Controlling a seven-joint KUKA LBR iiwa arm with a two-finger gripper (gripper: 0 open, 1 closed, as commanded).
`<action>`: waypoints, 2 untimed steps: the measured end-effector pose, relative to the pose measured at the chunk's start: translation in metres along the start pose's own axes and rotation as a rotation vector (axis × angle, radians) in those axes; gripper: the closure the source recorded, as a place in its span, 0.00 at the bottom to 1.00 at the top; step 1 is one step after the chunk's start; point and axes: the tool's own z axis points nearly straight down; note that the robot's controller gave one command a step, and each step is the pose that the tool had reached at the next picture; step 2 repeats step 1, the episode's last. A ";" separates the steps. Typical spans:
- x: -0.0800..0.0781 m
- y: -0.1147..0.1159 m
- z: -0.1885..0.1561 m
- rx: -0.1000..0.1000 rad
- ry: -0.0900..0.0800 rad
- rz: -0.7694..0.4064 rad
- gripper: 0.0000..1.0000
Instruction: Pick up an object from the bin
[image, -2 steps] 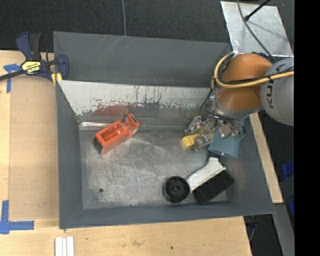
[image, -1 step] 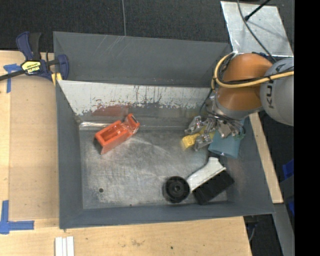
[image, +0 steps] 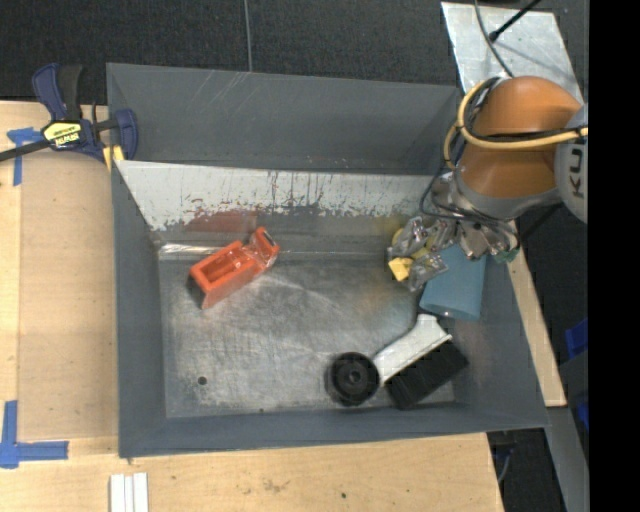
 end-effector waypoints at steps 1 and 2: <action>0.000 0.000 0.000 0.000 0.000 0.000 1.00; 0.000 0.000 0.000 0.000 0.000 0.000 1.00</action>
Offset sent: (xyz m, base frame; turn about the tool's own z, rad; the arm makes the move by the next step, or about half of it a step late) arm -0.0235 -0.0515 0.0362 0.1342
